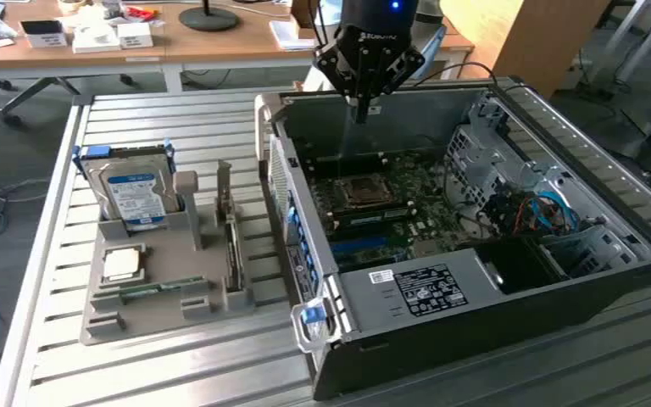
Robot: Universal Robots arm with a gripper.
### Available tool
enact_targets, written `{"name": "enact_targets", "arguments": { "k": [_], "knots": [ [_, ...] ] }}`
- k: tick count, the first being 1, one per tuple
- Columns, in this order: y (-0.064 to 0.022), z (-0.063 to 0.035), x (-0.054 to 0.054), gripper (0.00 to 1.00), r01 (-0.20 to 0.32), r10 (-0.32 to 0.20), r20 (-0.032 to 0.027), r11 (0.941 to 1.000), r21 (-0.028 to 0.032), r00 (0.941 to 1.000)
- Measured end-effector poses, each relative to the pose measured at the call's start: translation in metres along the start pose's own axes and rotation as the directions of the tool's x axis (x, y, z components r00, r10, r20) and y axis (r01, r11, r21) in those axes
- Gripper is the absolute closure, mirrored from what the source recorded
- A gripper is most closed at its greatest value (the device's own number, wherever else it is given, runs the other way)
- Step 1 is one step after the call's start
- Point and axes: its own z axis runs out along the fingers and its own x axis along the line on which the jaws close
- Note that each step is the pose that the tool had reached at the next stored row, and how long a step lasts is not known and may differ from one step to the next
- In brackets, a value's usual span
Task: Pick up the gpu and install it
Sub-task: 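Reach for the gpu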
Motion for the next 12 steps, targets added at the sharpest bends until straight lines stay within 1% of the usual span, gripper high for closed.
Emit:
{"name": "enact_targets", "arguments": {
  "k": [12],
  "knots": [
    [0.0, 0.0, 0.0002, 0.89, 0.0, 0.0, 0.0001, 1.0, -0.0001, 1.0]
  ]
}}
